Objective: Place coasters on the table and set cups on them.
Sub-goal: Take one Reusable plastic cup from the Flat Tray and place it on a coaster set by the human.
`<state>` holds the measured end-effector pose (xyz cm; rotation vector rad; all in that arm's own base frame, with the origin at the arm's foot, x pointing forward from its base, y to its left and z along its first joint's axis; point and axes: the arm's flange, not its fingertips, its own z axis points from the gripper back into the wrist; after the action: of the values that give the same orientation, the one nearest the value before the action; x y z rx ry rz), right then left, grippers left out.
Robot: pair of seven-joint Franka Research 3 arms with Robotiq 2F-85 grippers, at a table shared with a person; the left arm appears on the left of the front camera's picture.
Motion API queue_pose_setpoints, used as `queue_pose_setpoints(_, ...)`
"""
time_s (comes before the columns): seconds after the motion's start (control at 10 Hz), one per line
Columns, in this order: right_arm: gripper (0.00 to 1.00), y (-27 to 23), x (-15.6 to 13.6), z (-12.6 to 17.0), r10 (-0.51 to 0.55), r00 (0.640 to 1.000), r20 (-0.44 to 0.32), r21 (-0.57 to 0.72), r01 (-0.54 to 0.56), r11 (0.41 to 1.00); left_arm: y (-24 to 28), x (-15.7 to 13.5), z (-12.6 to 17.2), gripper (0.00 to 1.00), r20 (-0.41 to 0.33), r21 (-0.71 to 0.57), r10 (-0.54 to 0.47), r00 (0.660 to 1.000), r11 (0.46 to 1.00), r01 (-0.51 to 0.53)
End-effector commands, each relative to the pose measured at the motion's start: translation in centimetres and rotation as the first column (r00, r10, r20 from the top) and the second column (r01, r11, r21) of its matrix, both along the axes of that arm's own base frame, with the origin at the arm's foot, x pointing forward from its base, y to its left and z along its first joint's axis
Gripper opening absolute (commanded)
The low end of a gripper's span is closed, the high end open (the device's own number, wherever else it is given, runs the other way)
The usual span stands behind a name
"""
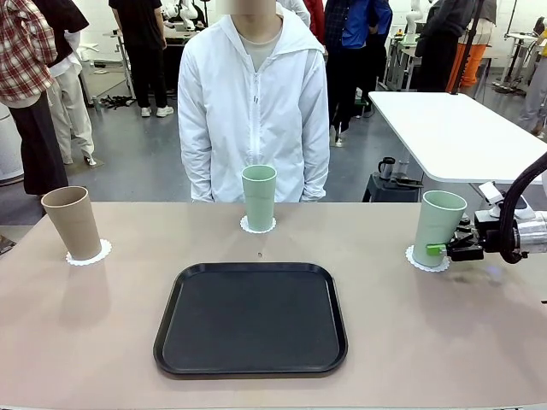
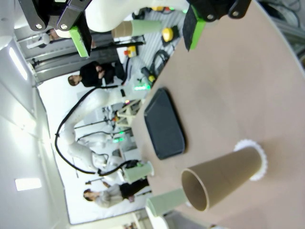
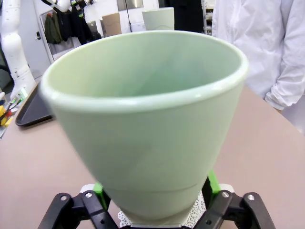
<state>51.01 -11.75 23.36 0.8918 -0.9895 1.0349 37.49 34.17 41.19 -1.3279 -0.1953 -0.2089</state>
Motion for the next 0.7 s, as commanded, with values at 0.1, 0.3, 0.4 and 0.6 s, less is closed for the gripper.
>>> queue_pose_setpoints(0.1, 1.00, 0.00, 0.61, -0.08, 0.010, 0.999, -0.034, -0.031, -0.011, 0.999, -0.03, -0.09, 0.12, 1.00, -0.004, 0.006, 0.004, 1.000, 1.000, -0.004)
queue_pose_setpoints(0.3, 1.00, -0.03, 0.50, 0.01, 0.016, 0.999, -0.040, -0.042, -0.018, 0.999, -0.03, -0.09, 0.12, 1.00, -0.004, 0.006, 0.004, 1.000, 1.000, -0.004)
queue_pose_setpoints(0.4, 1.00, -0.08, 0.49, 0.02, 0.019, 0.999, -0.043, -0.049, -0.021, 0.999, -0.03, -0.09, 0.12, 1.00, -0.004, 0.006, 0.004, 1.000, 1.000, -0.004)
queue_pose_setpoints(0.6, 1.00, -0.43, 0.40, 0.22, 0.026, 0.998, -0.052, -0.077, -0.030, 0.997, -0.03, -0.09, 0.12, 1.00, -0.004, 0.006, 0.004, 1.000, 1.000, -0.004)
